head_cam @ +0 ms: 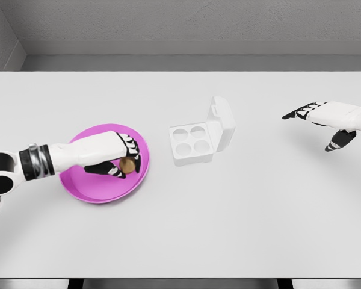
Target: Pack egg into the box and close the box lid
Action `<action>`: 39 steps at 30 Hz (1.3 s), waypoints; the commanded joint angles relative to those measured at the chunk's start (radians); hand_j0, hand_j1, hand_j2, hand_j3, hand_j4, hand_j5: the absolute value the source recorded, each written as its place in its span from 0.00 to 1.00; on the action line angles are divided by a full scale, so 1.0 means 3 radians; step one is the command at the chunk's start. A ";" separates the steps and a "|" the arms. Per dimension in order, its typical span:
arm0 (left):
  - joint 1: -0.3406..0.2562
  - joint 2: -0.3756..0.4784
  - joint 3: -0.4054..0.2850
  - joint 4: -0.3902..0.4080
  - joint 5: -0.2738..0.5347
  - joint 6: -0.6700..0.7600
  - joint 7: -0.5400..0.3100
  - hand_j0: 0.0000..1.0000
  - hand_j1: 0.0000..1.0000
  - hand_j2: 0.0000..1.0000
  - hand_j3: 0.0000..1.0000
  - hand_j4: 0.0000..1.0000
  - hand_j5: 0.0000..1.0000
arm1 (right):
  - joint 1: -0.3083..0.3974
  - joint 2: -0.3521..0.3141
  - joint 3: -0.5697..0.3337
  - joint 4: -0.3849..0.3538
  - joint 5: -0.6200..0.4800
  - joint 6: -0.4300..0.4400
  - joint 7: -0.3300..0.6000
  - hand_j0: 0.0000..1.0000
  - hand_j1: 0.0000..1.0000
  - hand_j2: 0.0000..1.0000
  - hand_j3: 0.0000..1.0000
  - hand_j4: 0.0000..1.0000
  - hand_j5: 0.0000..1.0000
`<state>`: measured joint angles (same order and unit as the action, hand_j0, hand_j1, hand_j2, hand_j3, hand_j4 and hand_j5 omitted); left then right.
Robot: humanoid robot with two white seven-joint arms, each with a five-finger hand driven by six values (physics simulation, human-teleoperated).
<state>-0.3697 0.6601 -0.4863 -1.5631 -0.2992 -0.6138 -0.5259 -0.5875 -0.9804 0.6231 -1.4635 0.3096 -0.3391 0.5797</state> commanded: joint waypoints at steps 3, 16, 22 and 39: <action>-0.0005 -0.0043 -0.0015 0.0000 0.0026 0.0010 -0.0001 0.38 0.38 0.38 0.38 0.38 0.38 | 0.0000 -0.0030 -0.0001 -0.0005 -0.0009 0.0000 -0.0005 1.00 1.00 1.00 1.00 1.00 1.00; -0.0143 -0.0135 -0.0015 0.0031 0.0026 0.0010 -0.0067 0.38 0.38 0.38 0.38 0.38 0.38 | 0.0000 -0.0035 -0.0001 0.0000 -0.0009 0.0005 -0.0005 1.00 1.00 1.00 1.00 1.00 1.00; -0.0174 -0.0171 -0.0015 0.0026 0.0015 0.0010 -0.0072 0.37 0.37 0.37 0.37 0.37 0.37 | 0.0000 -0.0035 -0.0006 0.0000 -0.0009 0.0005 -0.0005 1.00 1.00 1.00 1.00 1.00 1.00; -0.0286 -0.0283 -0.0015 0.0031 -0.0025 0.0010 -0.0093 0.37 0.37 0.37 0.37 0.37 0.37 | 0.0000 -0.0035 -0.0006 0.0000 -0.0004 0.0005 -0.0005 1.00 1.00 1.00 1.00 1.00 1.00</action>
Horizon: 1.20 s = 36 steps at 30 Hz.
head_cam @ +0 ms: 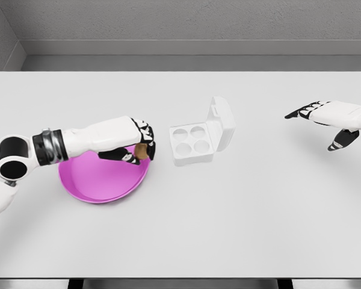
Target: Pack egg into the box and close the box lid
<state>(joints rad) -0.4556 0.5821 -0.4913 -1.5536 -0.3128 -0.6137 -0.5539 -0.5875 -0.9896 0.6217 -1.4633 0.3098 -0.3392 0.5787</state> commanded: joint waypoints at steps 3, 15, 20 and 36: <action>-0.0005 -0.0038 0.0001 -0.0001 0.0020 0.0009 0.0000 0.37 0.37 0.37 0.37 0.37 0.37 | 0.0000 0.0001 -0.0001 -0.0006 -0.0010 0.0006 -0.0001 1.00 1.00 1.00 1.00 1.00 1.00; -0.0056 -0.0105 -0.0004 0.0009 0.0010 0.0009 -0.0051 0.37 0.37 0.37 0.37 0.37 0.37 | 0.0000 -0.0004 -0.0001 0.0010 -0.0010 0.0006 -0.0001 1.00 1.00 1.00 1.00 1.00 1.00; -0.0066 -0.0156 -0.0004 0.0019 0.0010 0.0009 -0.0076 0.37 0.37 0.37 0.37 0.37 0.37 | 0.0000 -0.0004 -0.0001 0.0015 -0.0010 0.0006 -0.0001 1.00 1.00 1.00 1.00 1.00 1.00; -0.0097 -0.0238 0.0001 0.0019 -0.0041 0.0009 -0.0097 0.37 0.37 0.37 0.37 0.37 0.37 | 0.0000 -0.0004 -0.0001 0.0020 -0.0010 0.0006 -0.0001 1.00 1.00 1.00 1.00 1.00 1.00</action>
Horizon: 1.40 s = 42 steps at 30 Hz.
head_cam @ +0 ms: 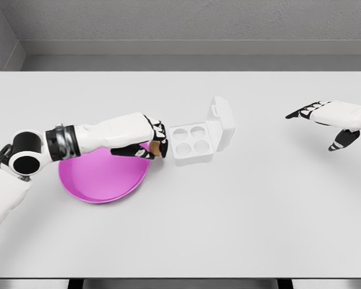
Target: Pack egg into the box and close the box lid
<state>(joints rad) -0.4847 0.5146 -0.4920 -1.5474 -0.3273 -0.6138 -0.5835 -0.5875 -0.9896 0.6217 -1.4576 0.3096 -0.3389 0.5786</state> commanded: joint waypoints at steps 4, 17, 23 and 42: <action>0.0000 -0.0038 -0.0001 0.0004 0.0002 0.0010 0.0002 0.37 0.37 0.37 0.37 0.37 0.37 | 0.0000 -0.0004 -0.0001 -0.0004 -0.0009 0.0005 -0.0001 1.00 1.00 1.00 1.00 1.00 1.00; -0.0051 -0.0181 -0.0001 0.0045 -0.0090 0.0010 -0.0013 0.37 0.37 0.37 0.37 0.37 0.37 | 0.0005 0.0006 -0.0012 -0.0030 -0.0004 -0.0001 0.0004 1.00 1.00 1.00 1.00 1.00 1.00; -0.0061 -0.0237 -0.0001 0.0045 -0.0136 0.0010 -0.0023 0.37 0.37 0.37 0.37 0.37 0.37 | 0.0005 0.0011 -0.0012 -0.0024 -0.0004 0.0005 0.0004 1.00 1.00 1.00 1.00 1.00 1.00; -0.0118 -0.0411 -0.0001 0.0126 -0.0218 0.0010 -0.0070 0.37 0.37 0.37 0.37 0.37 0.37 | 0.0000 -0.0004 -0.0012 -0.0004 -0.0004 0.0005 0.0004 1.00 1.00 1.00 1.00 1.00 1.00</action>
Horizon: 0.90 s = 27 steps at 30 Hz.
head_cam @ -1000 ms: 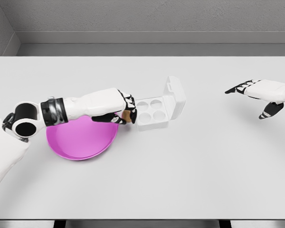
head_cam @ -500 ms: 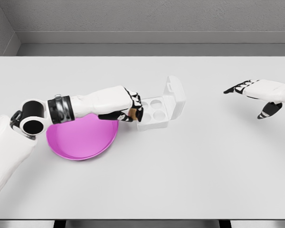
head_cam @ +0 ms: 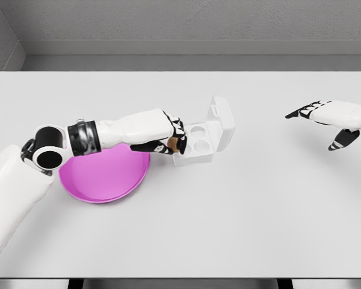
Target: Pack egg into the box and close the box lid
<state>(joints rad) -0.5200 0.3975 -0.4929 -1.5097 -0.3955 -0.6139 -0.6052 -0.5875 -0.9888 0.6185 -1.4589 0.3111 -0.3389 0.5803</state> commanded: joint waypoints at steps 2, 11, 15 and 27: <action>-0.0005 -0.0082 0.0002 0.0057 -0.0021 0.0010 0.0003 0.37 0.37 0.37 0.37 0.37 0.37 | 0.0000 -0.0007 -0.0006 0.0015 -0.0009 0.0010 0.0003 1.00 1.00 1.00 1.00 1.00 1.00; -0.0056 -0.0128 -0.0039 0.0113 -0.0052 0.0010 -0.0002 0.37 0.37 0.37 0.37 0.37 0.37 | 0.0000 -0.0007 -0.0021 0.0021 -0.0009 0.0010 0.0003 1.00 1.00 1.00 1.00 1.00 1.00; -0.0056 -0.0159 -0.0039 0.0154 -0.0057 0.0010 -0.0002 0.37 0.37 0.37 0.37 0.37 0.37 | 0.0000 -0.0007 -0.0021 0.0021 -0.0009 0.0010 0.0003 1.00 1.00 1.00 1.00 1.00 1.00; -0.0077 -0.0149 -0.0039 0.0180 -0.0073 0.0010 -0.0002 0.51 0.51 0.51 0.51 0.51 0.51 | 0.0000 -0.0007 -0.0021 0.0021 -0.0009 0.0010 0.0003 1.00 1.00 1.00 1.00 1.00 1.00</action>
<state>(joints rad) -0.5430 0.3537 -0.5053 -1.4558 -0.4227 -0.6138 -0.6066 -0.5875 -0.9894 0.6125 -1.4530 0.3111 -0.3373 0.5817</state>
